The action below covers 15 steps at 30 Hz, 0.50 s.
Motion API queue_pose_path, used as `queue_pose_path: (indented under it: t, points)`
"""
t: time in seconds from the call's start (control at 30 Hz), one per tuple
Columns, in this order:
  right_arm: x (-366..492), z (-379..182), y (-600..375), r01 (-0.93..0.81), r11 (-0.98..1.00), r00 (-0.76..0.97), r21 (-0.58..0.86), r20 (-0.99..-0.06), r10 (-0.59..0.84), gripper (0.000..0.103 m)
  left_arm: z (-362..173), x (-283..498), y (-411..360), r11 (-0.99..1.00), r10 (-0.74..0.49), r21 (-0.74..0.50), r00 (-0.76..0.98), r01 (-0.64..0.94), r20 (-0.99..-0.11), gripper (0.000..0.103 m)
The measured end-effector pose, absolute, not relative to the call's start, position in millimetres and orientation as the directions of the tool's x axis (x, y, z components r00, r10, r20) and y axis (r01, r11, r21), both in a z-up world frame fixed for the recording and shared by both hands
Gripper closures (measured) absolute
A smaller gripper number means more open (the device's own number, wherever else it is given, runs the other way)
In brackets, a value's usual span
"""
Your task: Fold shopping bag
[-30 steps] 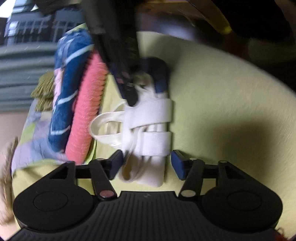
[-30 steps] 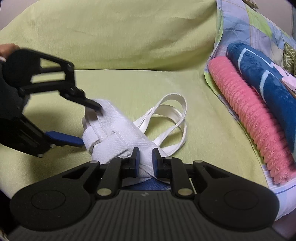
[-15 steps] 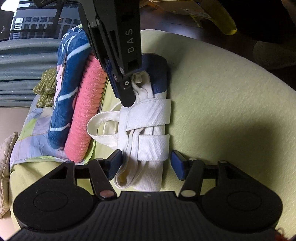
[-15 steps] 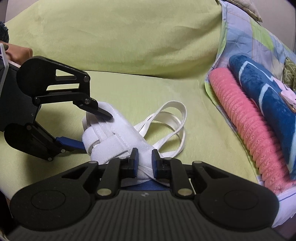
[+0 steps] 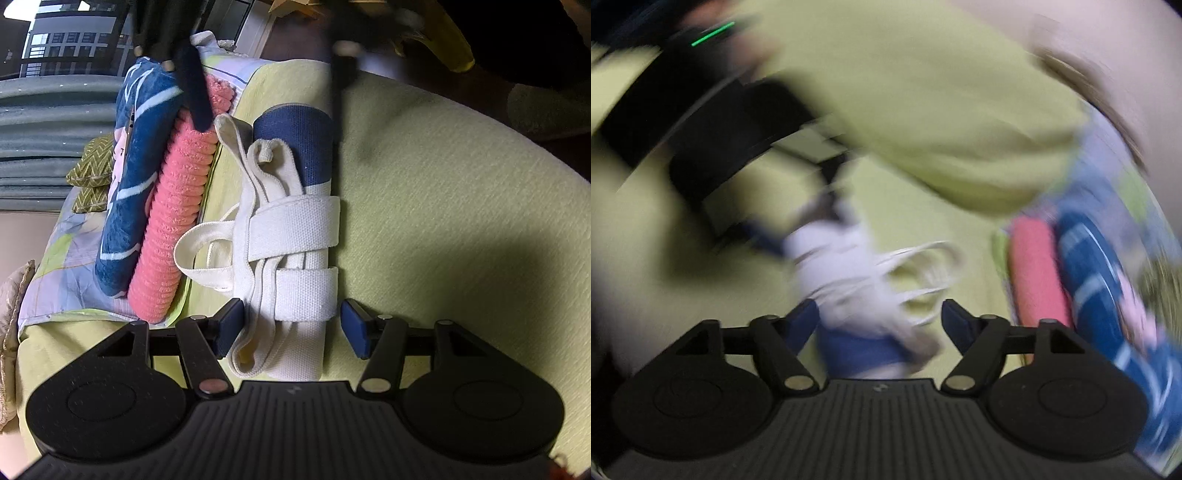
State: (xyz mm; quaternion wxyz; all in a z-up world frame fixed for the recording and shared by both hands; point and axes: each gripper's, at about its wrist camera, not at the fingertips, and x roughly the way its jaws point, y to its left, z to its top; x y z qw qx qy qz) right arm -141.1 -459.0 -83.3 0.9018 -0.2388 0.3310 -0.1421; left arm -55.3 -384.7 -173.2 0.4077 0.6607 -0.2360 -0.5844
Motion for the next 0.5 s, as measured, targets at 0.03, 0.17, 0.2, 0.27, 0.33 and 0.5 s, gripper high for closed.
queue_pose_path:
  t: [0.03, 0.17, 0.2, 0.27, 0.33, 0.5]
  points:
    - [-139.9, -93.2, -450.8, 0.054, 0.805, 0.733, -0.591, -0.524, -0.434, 0.030, -173.3, -55.0, -384.3, -0.556, -0.789, 0.815, 0.204, 0.165, -0.579, 0.043]
    - [-126.8, -140.2, -439.6, -0.079, 0.550, 0.711, -0.832, -0.433, -0.554, 0.031, -172.6, -53.6, -382.9, -0.556, -0.790, 0.813, 0.195, 0.172, -0.581, 0.043]
    - [-123.7, -150.1, -440.2, -0.100, 0.482, 0.721, -0.871, -0.397, -0.568, 0.031, -171.9, -52.7, -382.9, -0.557, -0.789, 0.811, 0.192, 0.177, -0.584, 0.043]
    - [-117.8, -161.4, -444.4, -0.115, 0.413, 0.750, -0.904, -0.351, -0.560, 0.036, -169.9, -50.4, -383.8, -0.562, -0.785, 0.804, 0.183, 0.194, -0.592, 0.043]
    - [-112.0, -158.8, -455.2, -0.125, 0.477, 0.754, -0.870, -0.396, -0.525, 0.051, -166.9, -48.4, -385.8, -0.567, -0.778, 0.793, 0.171, 0.224, -0.604, 0.042]
    - [-100.1, -136.8, -489.9, -0.046, 0.714, 0.735, -0.698, -0.508, -0.449, 0.055, -157.4, -48.0, -393.0, -0.577, -0.757, 0.762, 0.157, 0.294, -0.634, 0.041]
